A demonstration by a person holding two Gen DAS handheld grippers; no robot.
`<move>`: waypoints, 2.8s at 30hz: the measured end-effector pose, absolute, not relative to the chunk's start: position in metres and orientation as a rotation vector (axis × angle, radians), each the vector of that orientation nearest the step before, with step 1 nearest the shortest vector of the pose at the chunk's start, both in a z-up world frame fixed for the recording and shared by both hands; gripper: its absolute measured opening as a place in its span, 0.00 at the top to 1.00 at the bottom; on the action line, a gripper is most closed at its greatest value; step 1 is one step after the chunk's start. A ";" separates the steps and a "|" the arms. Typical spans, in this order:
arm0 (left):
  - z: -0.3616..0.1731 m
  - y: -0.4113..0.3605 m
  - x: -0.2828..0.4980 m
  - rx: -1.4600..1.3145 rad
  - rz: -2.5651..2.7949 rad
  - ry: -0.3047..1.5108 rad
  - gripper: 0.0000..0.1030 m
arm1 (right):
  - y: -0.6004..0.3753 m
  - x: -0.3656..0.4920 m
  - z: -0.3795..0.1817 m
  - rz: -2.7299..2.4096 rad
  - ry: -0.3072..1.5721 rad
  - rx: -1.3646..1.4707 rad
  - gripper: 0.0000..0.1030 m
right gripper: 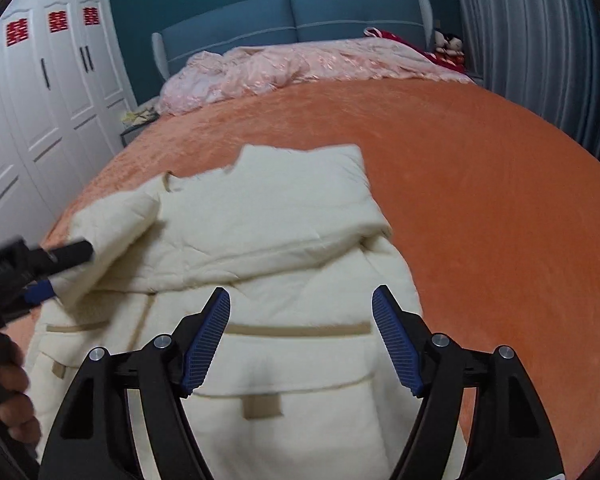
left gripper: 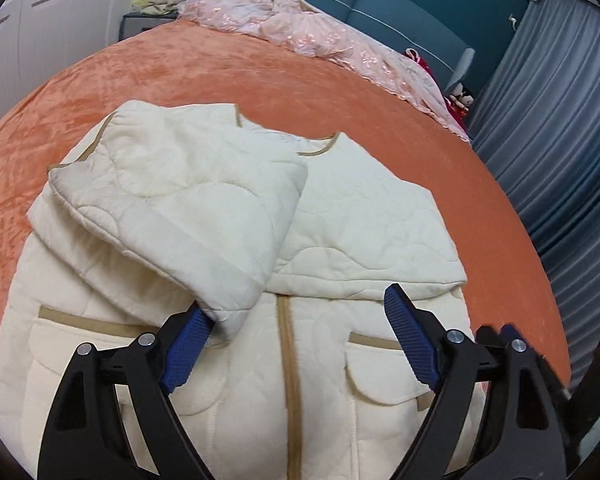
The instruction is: Fold large clothes
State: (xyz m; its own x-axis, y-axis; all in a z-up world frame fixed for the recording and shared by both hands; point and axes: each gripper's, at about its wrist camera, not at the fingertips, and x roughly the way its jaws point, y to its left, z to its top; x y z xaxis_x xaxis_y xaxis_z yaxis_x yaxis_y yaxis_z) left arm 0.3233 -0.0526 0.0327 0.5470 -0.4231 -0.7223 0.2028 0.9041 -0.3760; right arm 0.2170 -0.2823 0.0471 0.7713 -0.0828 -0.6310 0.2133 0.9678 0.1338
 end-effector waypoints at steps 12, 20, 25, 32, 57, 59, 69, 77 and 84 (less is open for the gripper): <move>0.030 0.087 0.252 -0.294 -0.133 0.923 0.20 | -0.107 0.301 0.076 0.244 0.773 -0.085 0.30; 0.008 0.127 0.243 -0.330 -0.069 0.959 0.27 | -0.015 0.348 0.001 0.269 0.948 -0.260 0.75; 0.014 0.127 0.265 -0.413 -0.127 0.950 0.30 | -0.073 0.355 0.062 0.186 0.806 -0.070 0.94; 0.025 0.111 0.337 -0.639 -0.242 0.916 0.30 | -0.251 0.339 0.105 -0.064 0.663 0.292 0.94; 0.000 0.121 0.405 -0.657 -0.051 0.909 0.91 | -0.339 0.312 0.059 -0.059 0.591 0.609 0.96; -0.009 0.123 0.404 -0.634 -0.045 0.921 0.91 | -0.342 0.315 0.035 -0.084 0.681 0.587 0.96; -0.049 0.104 0.404 -0.456 0.010 0.986 0.90 | -0.332 0.314 -0.045 -0.163 0.861 0.492 0.96; -0.028 0.080 0.382 -0.176 0.061 0.937 0.82 | -0.326 0.288 -0.025 -0.218 0.880 0.416 0.79; 0.043 0.062 0.360 -0.108 0.006 0.804 0.81 | -0.293 0.276 0.038 -0.242 0.713 0.281 0.75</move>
